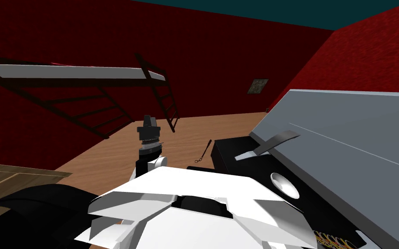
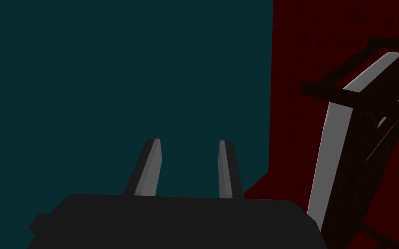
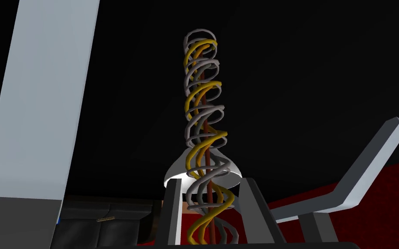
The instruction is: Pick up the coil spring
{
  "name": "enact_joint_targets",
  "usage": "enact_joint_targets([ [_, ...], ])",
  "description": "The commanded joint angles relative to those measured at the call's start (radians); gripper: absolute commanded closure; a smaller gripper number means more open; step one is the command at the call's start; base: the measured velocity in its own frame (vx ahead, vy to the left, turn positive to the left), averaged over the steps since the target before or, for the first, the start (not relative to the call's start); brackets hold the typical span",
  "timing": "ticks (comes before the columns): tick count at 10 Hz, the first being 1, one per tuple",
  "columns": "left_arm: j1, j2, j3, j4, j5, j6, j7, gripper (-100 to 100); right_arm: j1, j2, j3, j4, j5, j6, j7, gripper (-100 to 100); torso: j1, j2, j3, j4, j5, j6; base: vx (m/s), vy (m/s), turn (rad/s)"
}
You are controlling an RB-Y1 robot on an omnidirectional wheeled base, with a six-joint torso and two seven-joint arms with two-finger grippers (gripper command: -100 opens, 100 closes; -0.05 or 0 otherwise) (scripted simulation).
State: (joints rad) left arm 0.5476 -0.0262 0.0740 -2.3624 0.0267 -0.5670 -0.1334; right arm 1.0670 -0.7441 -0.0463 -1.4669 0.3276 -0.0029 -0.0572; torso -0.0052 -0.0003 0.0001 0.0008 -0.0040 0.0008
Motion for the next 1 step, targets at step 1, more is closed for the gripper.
enact_joint_targets([
  [1, 0.000, 0.000, 0.000, 0.000, 0.000, 0.000, 0.000, 0, 0.000, 0.000, 0.000, 0.000, 0.000, 0.000, 0.000, 0, 0.000, 0.000, 0.000, 0.000, 0.000, 0.000, 0.000, 0.000, 0.000],
])
